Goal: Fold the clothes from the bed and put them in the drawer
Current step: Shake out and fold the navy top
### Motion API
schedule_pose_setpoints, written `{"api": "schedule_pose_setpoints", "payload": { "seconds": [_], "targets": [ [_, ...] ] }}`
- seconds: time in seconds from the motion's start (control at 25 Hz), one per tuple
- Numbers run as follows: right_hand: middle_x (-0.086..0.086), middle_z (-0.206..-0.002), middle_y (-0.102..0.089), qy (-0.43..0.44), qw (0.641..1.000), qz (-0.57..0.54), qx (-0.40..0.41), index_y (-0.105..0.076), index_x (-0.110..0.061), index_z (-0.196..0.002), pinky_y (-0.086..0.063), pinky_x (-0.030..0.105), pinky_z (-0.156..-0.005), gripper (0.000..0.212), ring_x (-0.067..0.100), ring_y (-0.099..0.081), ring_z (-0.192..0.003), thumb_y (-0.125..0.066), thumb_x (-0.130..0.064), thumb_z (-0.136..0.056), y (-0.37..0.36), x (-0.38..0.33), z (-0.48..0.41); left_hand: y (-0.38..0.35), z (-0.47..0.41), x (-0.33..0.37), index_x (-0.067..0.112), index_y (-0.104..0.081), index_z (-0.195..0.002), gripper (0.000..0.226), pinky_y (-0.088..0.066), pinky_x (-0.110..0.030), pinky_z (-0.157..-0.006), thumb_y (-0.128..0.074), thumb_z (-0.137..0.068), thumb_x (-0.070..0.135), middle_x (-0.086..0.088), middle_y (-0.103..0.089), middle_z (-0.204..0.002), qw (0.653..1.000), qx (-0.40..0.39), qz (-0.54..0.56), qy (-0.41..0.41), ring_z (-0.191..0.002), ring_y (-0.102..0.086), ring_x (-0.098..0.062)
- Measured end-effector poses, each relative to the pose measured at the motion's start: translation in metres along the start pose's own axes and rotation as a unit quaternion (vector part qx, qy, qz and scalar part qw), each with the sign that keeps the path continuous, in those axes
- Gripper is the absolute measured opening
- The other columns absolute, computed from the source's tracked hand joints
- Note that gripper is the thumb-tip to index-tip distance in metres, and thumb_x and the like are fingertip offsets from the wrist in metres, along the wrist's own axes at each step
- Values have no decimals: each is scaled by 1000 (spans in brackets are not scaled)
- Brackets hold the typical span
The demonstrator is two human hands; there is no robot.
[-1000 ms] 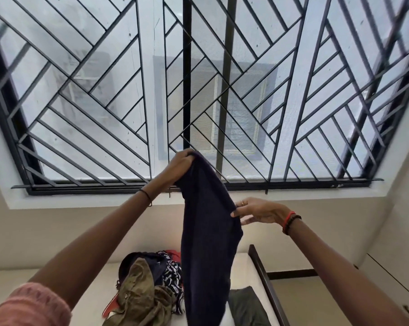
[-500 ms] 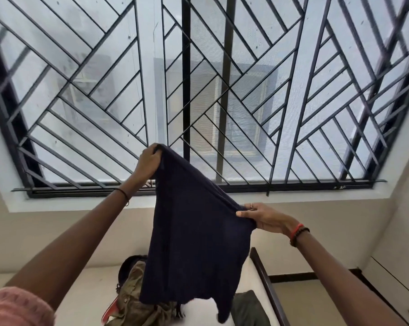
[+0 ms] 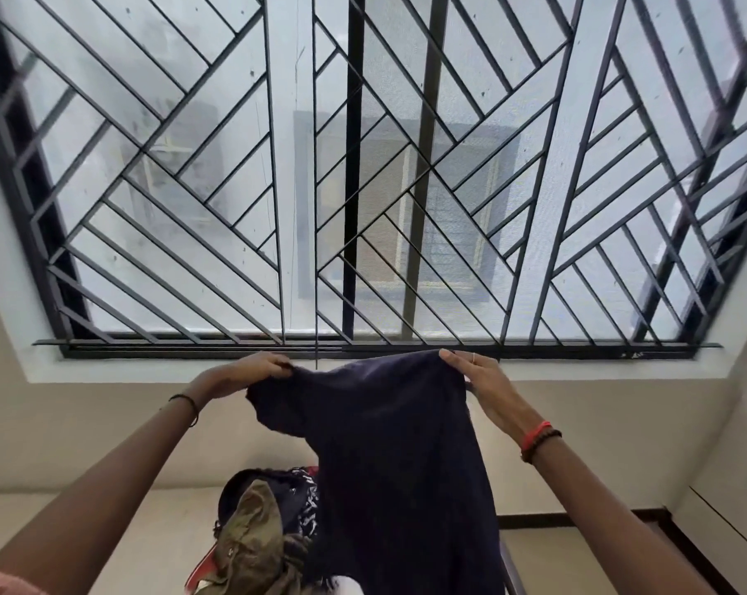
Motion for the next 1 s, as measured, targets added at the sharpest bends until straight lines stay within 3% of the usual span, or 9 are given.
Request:
{"api": "schedule_pose_setpoints", "payload": {
  "seconds": [0.08, 0.2, 0.4, 0.56, 0.64, 0.72, 0.8, 0.88, 1.0],
  "targets": [
    [8, -99, -68, 35, 999, 22, 14, -70, 1, -99, -47, 28, -78, 32, 14, -62, -89, -67, -27, -84, 3, -8, 2, -7, -2, -32, 20, -67, -106, 17, -46, -29, -83, -53, -96, 21, 1, -68, -101, 994, -71, -53, 59, -92, -61, -11],
    [2, -91, -73, 27, 999, -4, -18, -70, -5, -102, -53, 20, -67, 19, 9, -67, -84, -58, -17, -93, -4, -13, 6, -16, -3, -46, 23, -65, -108, 19, -46, -30, -86, -54, -95, 17, 4, -68, -108, 989, -107, -73, 72, -101, -61, -11],
    [-5, -78, -69, 32, 998, 20, -48, -71, -10, -89, -51, 17, -63, 9, 3, -64, -75, -62, -11, -89, -23, -27, 9, -37, -5, 41, 16, -67, -96, 15, -44, -27, -74, -55, -94, 8, 2, -72, -88, 989, 46, 30, -134, -81, -67, -5],
    [5, -77, -67, 50, 997, 46, -24, -72, -2, -88, -48, 25, -66, 13, 12, -61, -73, -72, -14, -81, -33, -35, 9, -92, -1, 115, 13, -67, -98, 9, -49, -21, -75, -65, -89, 12, 1, -70, -83, 968, 34, 54, -241, -79, -67, -10],
    [8, -75, -69, 62, 996, 57, -4, -72, -1, -84, -50, 28, -67, 13, 16, -64, -71, -74, -13, -79, -34, -37, 10, -115, -2, 133, 16, -67, -96, 15, -52, -22, -76, -73, -82, 18, 0, -69, -86, 966, 56, 57, -246, -78, -66, -11],
    [7, -73, -70, 81, 994, 70, 18, -71, -1, -79, -52, 24, -63, 14, 15, -64, -68, -77, -13, -76, -33, -41, 13, -124, -5, 140, 25, -63, -80, 14, -51, -24, -73, -76, -79, 20, 1, -66, -84, 965, 89, 70, -238, -76, -65, -11],
    [4, -69, -69, 94, 991, 93, 28, -70, -4, -73, -51, 21, -59, 14, 12, -64, -65, -78, -15, -75, -31, -45, 16, -123, -6, 145, 31, -56, -66, 26, -45, -16, -66, -74, -81, 20, 7, -62, -74, 960, 108, 43, -253, -69, -60, -2],
    [-1, -64, -66, 95, 991, 91, 22, -67, -6, -70, -50, 21, -58, 14, 11, -61, -61, -77, -14, -77, -27, -45, 20, -118, -7, 149, 28, -56, -65, 27, -40, -15, -63, -73, -82, 18, 11, -56, -66, 957, 93, 24, -274, -61, -51, 3],
    [-10, -59, -60, 80, 996, 40, -9, -59, -12, -72, -49, 20, -56, 16, 4, -57, -59, -69, -11, -84, -27, -40, 26, -107, -6, 153, 18, -61, -75, 13, -38, -26, -64, -70, -85, 17, 0, -56, -68, 957, 76, 20, -278, -65, -48, -8]
  ]
}}
Point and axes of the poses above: each hand's wrist, its own z-axis away from the middle knuckle, its own y-axis out of the back of the hand, x = y × z, the point moved 6 cm from there along -z, towards the middle knuckle
